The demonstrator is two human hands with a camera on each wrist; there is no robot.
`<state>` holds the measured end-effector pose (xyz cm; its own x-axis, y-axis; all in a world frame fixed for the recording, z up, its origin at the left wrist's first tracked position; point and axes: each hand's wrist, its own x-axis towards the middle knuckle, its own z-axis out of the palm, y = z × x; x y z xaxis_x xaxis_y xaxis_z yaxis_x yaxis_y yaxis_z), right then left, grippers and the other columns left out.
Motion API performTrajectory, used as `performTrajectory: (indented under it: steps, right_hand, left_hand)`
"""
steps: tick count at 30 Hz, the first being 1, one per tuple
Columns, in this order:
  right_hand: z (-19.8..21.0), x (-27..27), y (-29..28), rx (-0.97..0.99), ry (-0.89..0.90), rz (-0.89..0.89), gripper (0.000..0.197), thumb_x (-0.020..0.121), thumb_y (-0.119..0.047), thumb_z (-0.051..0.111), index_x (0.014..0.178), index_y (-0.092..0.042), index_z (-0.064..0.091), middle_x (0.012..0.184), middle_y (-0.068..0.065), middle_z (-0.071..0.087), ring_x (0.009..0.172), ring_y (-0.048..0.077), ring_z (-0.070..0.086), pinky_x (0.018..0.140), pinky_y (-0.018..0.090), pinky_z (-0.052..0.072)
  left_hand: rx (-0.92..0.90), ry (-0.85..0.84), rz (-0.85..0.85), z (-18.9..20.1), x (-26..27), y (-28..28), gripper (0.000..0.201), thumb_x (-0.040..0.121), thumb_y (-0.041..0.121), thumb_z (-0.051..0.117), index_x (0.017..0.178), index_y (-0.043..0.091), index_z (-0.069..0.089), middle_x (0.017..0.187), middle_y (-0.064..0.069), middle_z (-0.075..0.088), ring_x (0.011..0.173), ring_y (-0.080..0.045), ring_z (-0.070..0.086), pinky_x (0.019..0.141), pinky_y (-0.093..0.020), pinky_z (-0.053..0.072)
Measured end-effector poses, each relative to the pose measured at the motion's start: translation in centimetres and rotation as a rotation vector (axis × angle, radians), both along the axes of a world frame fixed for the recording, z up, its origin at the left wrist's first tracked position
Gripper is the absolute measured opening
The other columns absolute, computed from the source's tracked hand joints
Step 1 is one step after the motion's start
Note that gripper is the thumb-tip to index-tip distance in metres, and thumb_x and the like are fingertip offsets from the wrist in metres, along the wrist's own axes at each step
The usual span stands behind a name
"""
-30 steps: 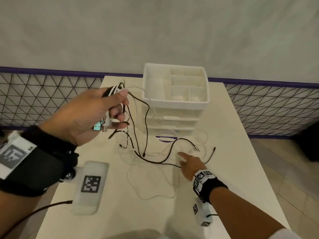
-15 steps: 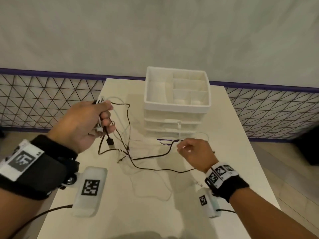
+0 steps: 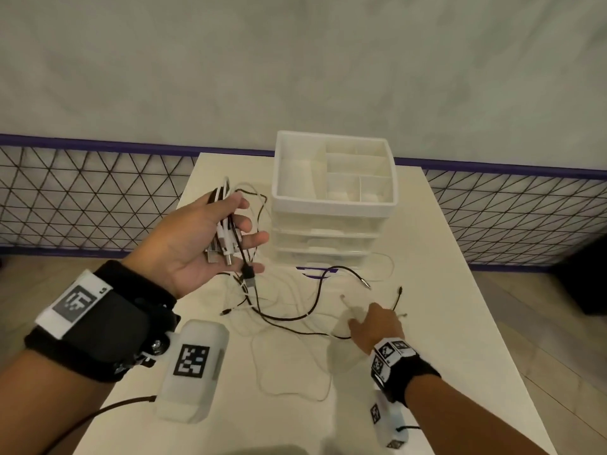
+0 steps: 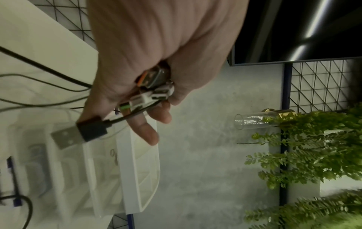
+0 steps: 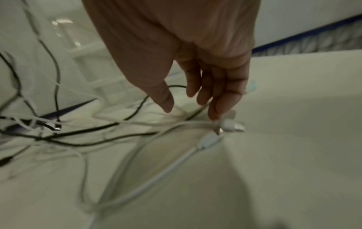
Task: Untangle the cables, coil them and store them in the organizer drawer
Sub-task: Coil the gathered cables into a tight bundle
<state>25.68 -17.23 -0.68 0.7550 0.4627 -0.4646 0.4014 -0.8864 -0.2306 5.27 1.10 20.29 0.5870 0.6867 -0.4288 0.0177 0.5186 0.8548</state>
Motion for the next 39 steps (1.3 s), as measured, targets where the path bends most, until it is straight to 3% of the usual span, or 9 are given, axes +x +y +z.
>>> performTrajectory:
  steps: [4,7,12,16,23,27,30,36,39]
  right_hand:
    - [-1.6,0.5,-0.4,0.015,0.012,-0.093,0.047,0.091,-0.042,0.059,0.123,-0.007,0.055,0.130,0.017,0.059,0.118,0.035,0.059,0.090,0.036,0.049]
    - [-1.4,0.6,-0.4,0.000,0.027,-0.056,0.039,0.088,-0.039,0.062,0.116,-0.012,0.059,0.122,0.014,0.062,0.111,0.032,0.062,0.087,0.034,0.052]
    - [-1.4,0.6,-0.6,0.049,0.055,-0.060,0.027,0.086,-0.029,0.061,0.111,-0.019,0.060,0.118,0.008,0.062,0.100,0.025,0.059,0.079,0.029,0.046]
    - [-0.6,2.0,-1.7,0.136,0.055,-0.235,0.021,0.086,-0.023,0.056,0.103,-0.014,0.064,0.113,0.014,0.067,0.089,0.027,0.055,0.077,0.029,0.046]
    - [-1.1,1.5,-3.4,0.005,0.098,-0.223,0.037,0.077,-0.030,0.059,0.111,-0.013,0.060,0.112,0.013,0.066,0.091,0.030,0.068,0.076,0.032,0.058]
    - [-1.7,0.4,-3.7,0.099,0.152,-0.100,0.022,0.074,-0.022,0.057,0.094,-0.029,0.053,0.093,0.005,0.065,0.072,0.026,0.070,0.067,0.034,0.062]
    - [-1.7,0.0,-3.8,0.117,0.144,-0.018,0.008,0.076,-0.020,0.055,0.082,-0.024,0.057,0.088,0.002,0.065,0.075,0.025,0.069,0.069,0.038,0.063]
    - [-1.8,-1.8,-2.8,0.240,-0.033,0.237,0.037,0.086,-0.024,0.055,0.123,-0.025,0.056,0.102,0.002,0.064,0.092,0.024,0.064,0.075,0.031,0.049]
    - [-1.6,-3.0,-0.6,0.277,-0.054,0.236,0.029,0.092,-0.033,0.053,0.118,-0.022,0.061,0.107,0.002,0.066,0.096,0.025,0.065,0.080,0.032,0.053]
  left_hand:
    - [-0.017,-0.039,0.023,0.2,-0.8,-0.2,0.017,0.101,0.029,0.053,0.098,0.014,0.059,0.067,-0.009,0.059,0.080,-0.038,0.074,0.073,-0.068,0.055]
    - [-0.013,-0.032,0.084,-0.1,-1.2,-0.1,0.018,0.102,0.031,0.051,0.097,0.015,0.059,0.066,-0.008,0.060,0.073,-0.033,0.076,0.059,-0.043,0.061]
    - [-0.056,-0.045,0.099,-0.9,-0.9,0.1,0.015,0.103,0.030,0.049,0.095,0.017,0.051,0.066,-0.003,0.052,0.043,-0.011,0.049,0.030,-0.016,0.029]
    - [-0.066,-0.066,0.107,-1.1,-0.8,0.5,0.018,0.102,0.027,0.050,0.089,0.016,0.051,0.062,0.001,0.047,0.038,-0.006,0.034,0.027,-0.015,0.022]
    - [-0.011,-0.056,0.064,-1.0,-0.7,0.4,0.020,0.101,0.029,0.051,0.087,0.015,0.053,0.061,0.002,0.046,0.040,-0.005,0.033,0.028,-0.016,0.021]
    - [-0.021,-0.045,0.060,-1.5,-0.4,0.1,0.019,0.101,0.026,0.051,0.085,0.015,0.053,0.060,0.003,0.046,0.039,-0.005,0.033,0.029,-0.015,0.021]
    - [-0.023,-0.038,0.065,-1.7,-0.5,0.1,0.019,0.101,0.027,0.051,0.086,0.015,0.053,0.061,0.003,0.046,0.039,-0.005,0.033,0.029,-0.015,0.020]
    - [-0.015,-0.038,0.064,-1.8,-0.7,0.3,0.019,0.101,0.029,0.052,0.088,0.015,0.053,0.062,0.003,0.046,0.039,-0.005,0.033,0.028,-0.016,0.022]
    - [-0.015,-0.031,0.061,-2.0,-0.4,-0.1,0.019,0.101,0.028,0.052,0.088,0.014,0.054,0.062,0.002,0.046,0.039,-0.006,0.033,0.028,-0.016,0.022]
